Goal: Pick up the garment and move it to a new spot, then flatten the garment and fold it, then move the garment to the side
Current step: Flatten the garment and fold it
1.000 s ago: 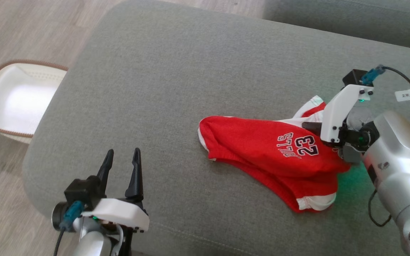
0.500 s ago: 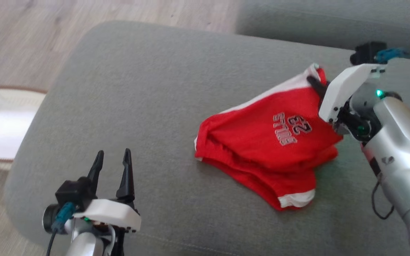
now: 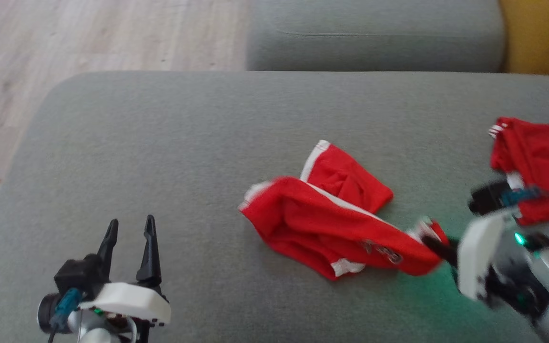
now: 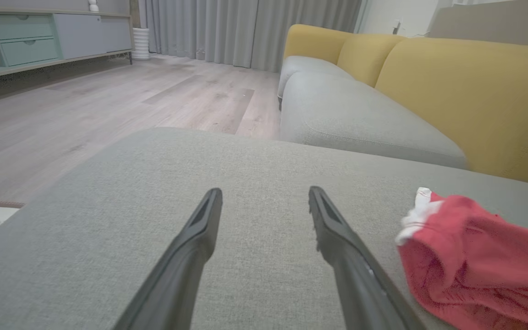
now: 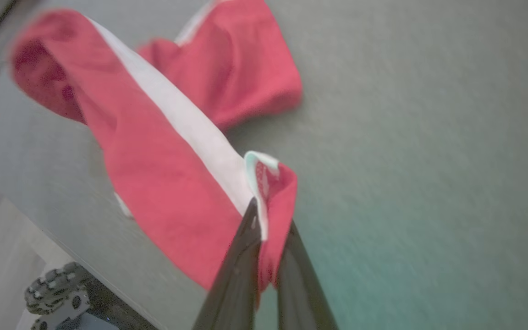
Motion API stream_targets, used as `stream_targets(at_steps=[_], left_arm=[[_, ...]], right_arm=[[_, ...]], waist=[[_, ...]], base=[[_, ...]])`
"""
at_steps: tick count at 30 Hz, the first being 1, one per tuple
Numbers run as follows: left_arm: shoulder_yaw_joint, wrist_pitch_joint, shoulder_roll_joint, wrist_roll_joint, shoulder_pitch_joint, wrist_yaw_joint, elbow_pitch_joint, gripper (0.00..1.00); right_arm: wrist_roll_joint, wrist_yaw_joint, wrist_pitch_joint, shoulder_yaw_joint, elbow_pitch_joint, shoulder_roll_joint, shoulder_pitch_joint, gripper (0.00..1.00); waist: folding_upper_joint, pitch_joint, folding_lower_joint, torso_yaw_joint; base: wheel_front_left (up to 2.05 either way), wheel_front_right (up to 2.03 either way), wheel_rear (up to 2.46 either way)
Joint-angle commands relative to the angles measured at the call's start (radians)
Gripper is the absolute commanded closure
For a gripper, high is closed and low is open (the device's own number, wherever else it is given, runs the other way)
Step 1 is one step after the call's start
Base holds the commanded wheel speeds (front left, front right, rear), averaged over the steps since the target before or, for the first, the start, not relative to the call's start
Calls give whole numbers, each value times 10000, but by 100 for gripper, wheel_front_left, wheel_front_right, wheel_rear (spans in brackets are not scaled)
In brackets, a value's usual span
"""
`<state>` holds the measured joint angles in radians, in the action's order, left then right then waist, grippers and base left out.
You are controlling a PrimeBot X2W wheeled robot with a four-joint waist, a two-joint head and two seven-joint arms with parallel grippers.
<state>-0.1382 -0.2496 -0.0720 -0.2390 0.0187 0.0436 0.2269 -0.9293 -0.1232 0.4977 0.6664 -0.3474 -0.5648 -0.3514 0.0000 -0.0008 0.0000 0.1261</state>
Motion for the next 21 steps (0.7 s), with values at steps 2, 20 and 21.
stream_targets(at_steps=[2,20,21], left_arm=[[433,-122,-151,109,-339,-43,-345,0],[398,1026,-815,-338,-996,-734,-587,0],[361,1305,-899,-445,-1167,-884,-643,0]], right_arm=[[283,-75,166,-309,580,-574,331,100],[2341,-75,-3200,-4399,1599,1048,1446,0],[2471,-75,-3498,-4651,1681,1235,1536,0]], waist=[[0,33,0,-296],[0,-176,0,-716],[0,-171,0,-733]], base=[[0,0,0],[0,0,0],[0,0,0]])
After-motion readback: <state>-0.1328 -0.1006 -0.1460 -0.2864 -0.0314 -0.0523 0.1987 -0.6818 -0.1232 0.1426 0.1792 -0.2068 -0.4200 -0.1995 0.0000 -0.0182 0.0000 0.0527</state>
